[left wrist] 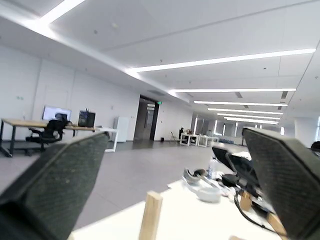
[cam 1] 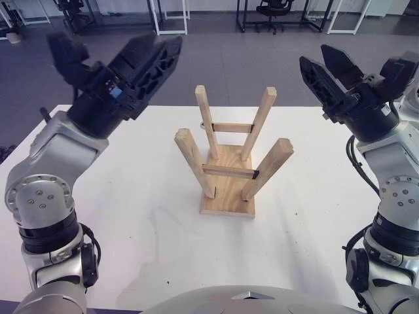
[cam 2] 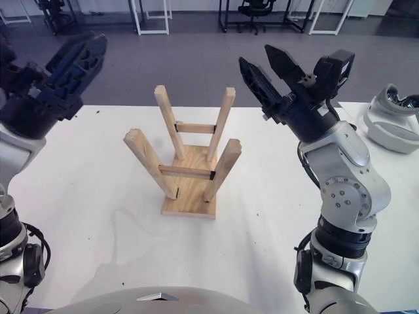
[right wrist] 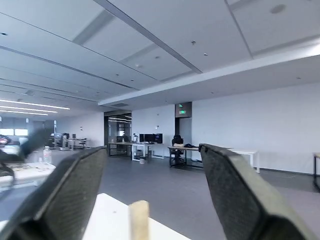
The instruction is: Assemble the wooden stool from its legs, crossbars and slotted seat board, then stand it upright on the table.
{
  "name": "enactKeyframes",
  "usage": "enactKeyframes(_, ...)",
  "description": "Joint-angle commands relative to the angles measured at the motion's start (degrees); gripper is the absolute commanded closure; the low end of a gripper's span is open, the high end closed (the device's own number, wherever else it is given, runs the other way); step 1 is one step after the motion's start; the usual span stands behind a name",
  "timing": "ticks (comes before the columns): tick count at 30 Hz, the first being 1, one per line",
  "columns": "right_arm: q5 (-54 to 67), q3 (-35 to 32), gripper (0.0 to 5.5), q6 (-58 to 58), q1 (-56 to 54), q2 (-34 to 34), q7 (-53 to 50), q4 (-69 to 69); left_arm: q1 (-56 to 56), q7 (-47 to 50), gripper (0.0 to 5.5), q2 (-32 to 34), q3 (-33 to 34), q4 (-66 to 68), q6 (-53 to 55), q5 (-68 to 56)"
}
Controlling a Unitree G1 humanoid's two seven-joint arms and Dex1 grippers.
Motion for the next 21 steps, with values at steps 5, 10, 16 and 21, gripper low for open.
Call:
enactKeyframes(5, -5.6, 15.1, 2.06, 16.6, 6.4, -1.8, -9.0, 5.2, 5.7, -6.6, 0.6, -6.2, -21.7, 16.1, 6.9, 18.4)
enactKeyframes(10, -3.8, 12.3, 2.06, 13.8, 2.0, -0.9, -9.8, 5.3, 2.6, -6.4, 0.6, -5.8, -16.8, 13.2, 5.6, 18.0)
enactKeyframes(16, 5.4, 0.8, 2.06, 7.4, -14.1, 1.6, -13.3, 7.8, -17.6, -5.7, 0.6, -4.9, -4.2, 15.1, 3.6, 11.1)
enactKeyframes(21, 9.7, 2.9, 2.06, 10.9, -4.9, -1.2, -10.1, 3.5, -6.9, -11.2, 0.6, -2.5, -8.9, 9.7, 4.2, 17.7)
